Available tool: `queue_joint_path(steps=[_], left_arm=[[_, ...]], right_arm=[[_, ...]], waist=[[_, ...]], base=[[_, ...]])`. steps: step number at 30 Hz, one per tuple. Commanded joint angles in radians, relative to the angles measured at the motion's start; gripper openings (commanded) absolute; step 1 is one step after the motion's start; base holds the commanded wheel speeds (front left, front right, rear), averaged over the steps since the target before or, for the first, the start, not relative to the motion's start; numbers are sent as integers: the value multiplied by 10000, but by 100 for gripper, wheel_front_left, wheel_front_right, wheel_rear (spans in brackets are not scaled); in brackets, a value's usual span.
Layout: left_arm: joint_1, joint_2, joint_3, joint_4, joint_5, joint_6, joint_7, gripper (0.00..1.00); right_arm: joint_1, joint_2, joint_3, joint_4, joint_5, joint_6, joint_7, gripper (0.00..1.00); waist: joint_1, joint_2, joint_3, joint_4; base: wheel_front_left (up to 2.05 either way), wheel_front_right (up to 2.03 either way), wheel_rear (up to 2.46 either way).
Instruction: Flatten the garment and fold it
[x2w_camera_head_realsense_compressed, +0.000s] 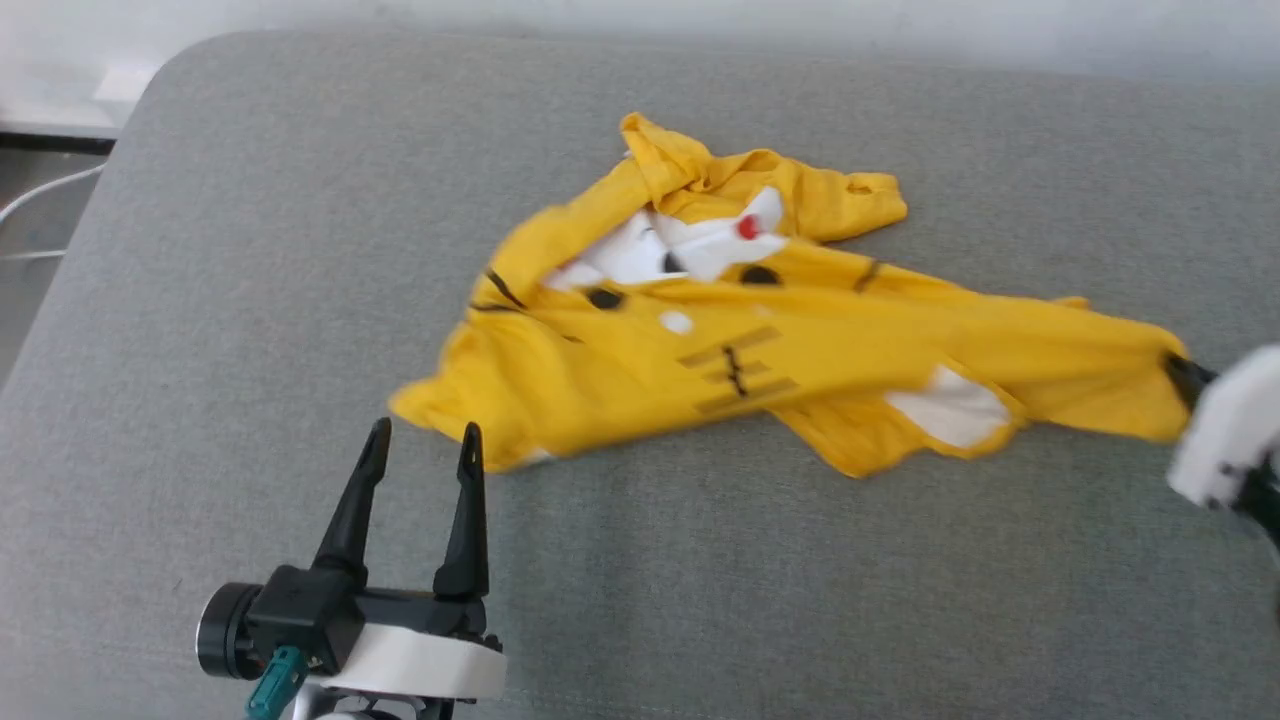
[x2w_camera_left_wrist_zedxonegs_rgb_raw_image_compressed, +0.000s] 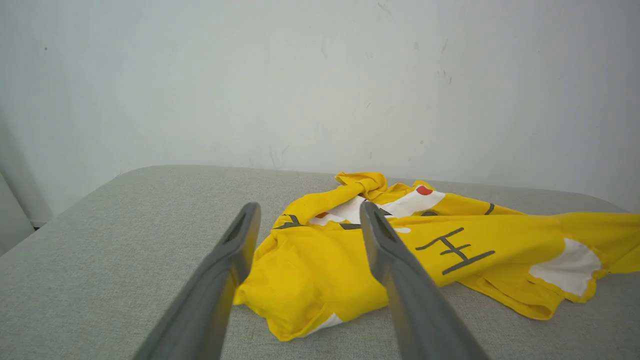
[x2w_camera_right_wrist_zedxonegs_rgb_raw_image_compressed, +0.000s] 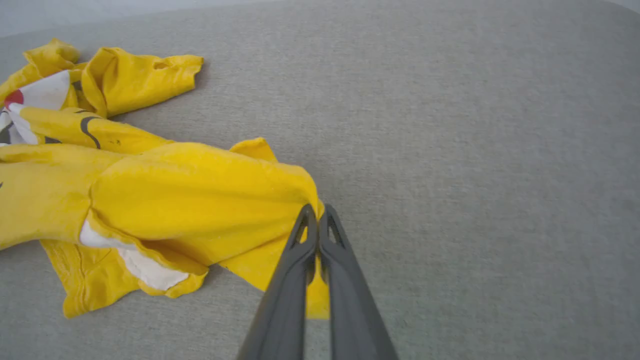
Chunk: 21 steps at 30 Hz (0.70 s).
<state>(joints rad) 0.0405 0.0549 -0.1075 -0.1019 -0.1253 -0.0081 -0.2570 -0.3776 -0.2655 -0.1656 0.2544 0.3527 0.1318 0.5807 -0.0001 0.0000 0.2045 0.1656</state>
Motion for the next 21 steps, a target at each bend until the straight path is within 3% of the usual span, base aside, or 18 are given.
queue_joint_path(steps=[1, 9, 17, 18, 20, 21], left_arm=[[79, -47, 7, 7, 34, -60, -47, 100], [127, -47, 64, 82, 62, -173, -47, 100], [64, -47, 169, 156, 88, -176, -47, 100], [69, -47, 167, 163, 80, -164, -47, 100], [81, -47, 157, 173, 73, -148, -47, 100], [84, -47, 146, 173, 87, -148, -47, 100]], right_arm=[[364, -57, -399, -167, -149, -11, 70, 0], [1920, 331, -2691, -718, -746, -11, 118, 0], [2148, 1025, -3398, -542, -1334, -11, -483, 0], [2111, 1087, -3417, -515, -1356, -11, -581, 23], [2035, 1168, -3376, -557, -1374, -11, -744, 100], [1989, 1201, -3319, -648, -1330, -11, -811, 100]], waist=[[1, 0, -104, -178], [1, 0, -46, -204], [1, 0, -85, -261], [1, 0, -108, -272], [1, 0, -157, -286], [1, 0, -177, -289]], base=[[0, 0, 0], [0, 0, 0], [0, 0, 0], [0, 0, 0], [0, 0, 0], [0, 0, 0]])
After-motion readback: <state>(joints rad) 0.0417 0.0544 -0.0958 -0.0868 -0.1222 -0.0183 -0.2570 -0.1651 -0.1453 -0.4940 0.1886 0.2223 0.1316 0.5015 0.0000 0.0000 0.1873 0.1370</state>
